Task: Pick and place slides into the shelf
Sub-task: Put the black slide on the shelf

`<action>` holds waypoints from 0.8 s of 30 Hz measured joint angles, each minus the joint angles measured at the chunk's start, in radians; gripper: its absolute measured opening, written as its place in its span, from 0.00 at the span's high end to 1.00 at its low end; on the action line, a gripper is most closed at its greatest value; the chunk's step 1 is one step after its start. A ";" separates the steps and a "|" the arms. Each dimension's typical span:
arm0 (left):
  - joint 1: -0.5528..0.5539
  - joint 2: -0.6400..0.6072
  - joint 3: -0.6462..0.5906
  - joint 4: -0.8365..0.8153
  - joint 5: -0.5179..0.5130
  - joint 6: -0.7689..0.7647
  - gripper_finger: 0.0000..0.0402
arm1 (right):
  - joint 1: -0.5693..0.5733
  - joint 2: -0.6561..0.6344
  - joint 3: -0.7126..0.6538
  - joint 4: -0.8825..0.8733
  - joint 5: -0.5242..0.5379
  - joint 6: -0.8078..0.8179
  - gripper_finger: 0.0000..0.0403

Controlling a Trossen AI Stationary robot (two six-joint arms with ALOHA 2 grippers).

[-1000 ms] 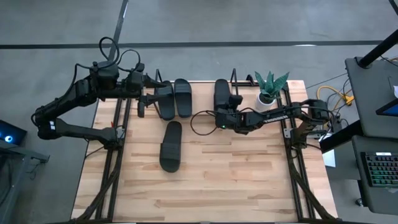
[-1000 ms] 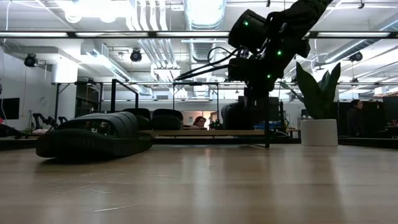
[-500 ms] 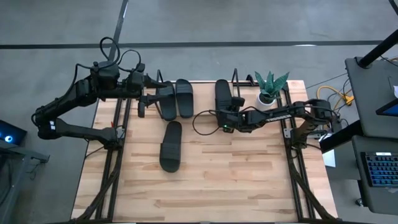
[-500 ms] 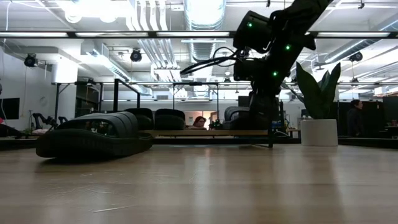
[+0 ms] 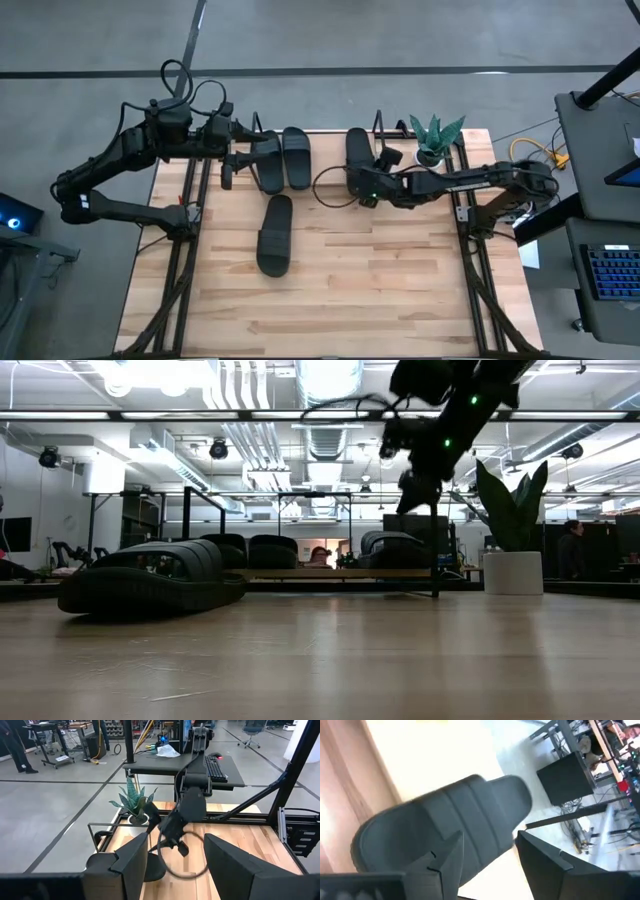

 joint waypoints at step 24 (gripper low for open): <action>-0.008 0.288 -0.119 -0.556 0.563 0.050 0.55 | 0.107 -0.283 0.000 0.166 -0.047 0.247 0.55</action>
